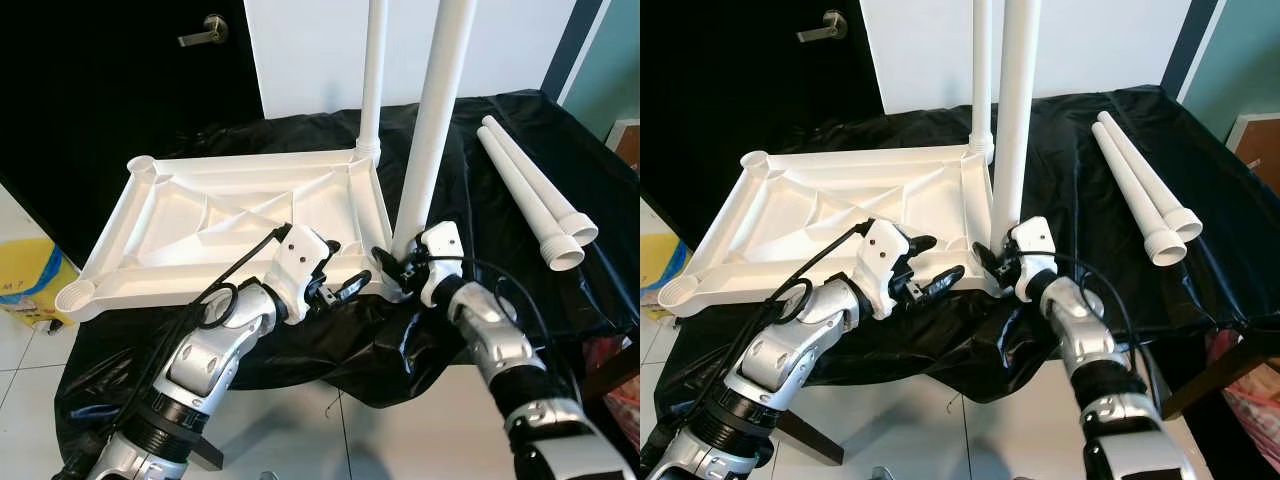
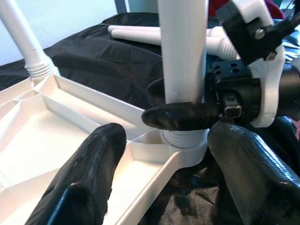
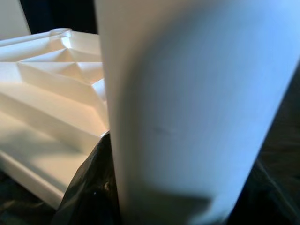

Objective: Building children table

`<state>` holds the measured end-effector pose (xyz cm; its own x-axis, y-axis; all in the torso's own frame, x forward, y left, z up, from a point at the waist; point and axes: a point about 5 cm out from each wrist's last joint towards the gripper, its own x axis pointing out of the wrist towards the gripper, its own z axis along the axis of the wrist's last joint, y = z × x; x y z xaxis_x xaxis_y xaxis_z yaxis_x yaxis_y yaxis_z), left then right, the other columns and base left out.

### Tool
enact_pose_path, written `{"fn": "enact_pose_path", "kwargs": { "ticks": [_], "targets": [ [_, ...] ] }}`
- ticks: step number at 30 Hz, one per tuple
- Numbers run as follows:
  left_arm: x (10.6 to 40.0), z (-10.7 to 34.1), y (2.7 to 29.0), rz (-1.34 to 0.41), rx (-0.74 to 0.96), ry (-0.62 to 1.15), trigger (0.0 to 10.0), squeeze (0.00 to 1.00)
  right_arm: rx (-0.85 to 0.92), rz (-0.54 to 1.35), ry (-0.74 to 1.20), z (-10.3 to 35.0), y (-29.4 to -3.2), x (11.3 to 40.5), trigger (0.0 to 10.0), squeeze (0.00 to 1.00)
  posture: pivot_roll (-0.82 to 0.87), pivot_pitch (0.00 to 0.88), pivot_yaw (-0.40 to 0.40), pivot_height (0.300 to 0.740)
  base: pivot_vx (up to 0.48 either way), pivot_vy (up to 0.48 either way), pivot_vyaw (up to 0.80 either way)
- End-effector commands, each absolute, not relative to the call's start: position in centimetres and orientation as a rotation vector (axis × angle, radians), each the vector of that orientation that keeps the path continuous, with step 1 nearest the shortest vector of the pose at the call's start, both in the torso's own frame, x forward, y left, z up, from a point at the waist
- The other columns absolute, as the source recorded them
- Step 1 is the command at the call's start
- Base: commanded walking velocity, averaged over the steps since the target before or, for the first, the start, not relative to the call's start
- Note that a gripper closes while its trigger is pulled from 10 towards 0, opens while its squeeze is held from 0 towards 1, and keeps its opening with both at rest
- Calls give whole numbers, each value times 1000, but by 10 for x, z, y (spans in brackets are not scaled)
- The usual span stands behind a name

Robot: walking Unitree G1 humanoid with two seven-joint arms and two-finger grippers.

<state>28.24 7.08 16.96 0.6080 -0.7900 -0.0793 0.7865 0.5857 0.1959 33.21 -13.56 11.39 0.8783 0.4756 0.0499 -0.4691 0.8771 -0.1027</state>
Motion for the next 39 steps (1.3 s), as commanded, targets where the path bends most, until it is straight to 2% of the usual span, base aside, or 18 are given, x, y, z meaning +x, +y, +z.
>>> {"fn": "enact_pose_path", "kwargs": {
  "ticks": [1,5,11,17,20,38,39],
  "targets": [
    [281,170,69,-1015,238,0,10000,0,-73,460,-34,102,-132,325,10000,0,-91,0,57,740,0,0,0],
    [283,170,70,-1014,241,-1,10000,0,-50,397,-48,100,-124,320,10000,0,-96,0,56,740,0,0,0],
    [283,170,67,-1021,243,-5,10000,0,-5,92,-20,97,-121,315,10000,0,-106,0,52,740,0,0,0],
    [282,169,65,-1025,241,-4,10000,0,10,-28,-7,98,-115,313,10000,0,-109,0,47,740,0,0,0],
    [281,168,64,-1031,238,-3,10000,0,20,-59,-9,100,-108,311,10000,0,-108,0,45,740,0,0,0],
    [283,168,64,-1020,226,-7,10000,0,8,-79,-64,111,-115,309,10000,0,-120,0,40,740,0,0,0],
    [283,168,64,-1020,225,-8,10000,0,16,-72,-71,112,-116,309,10000,643,-121,0,39,740,0,0,0]
  ]
}}
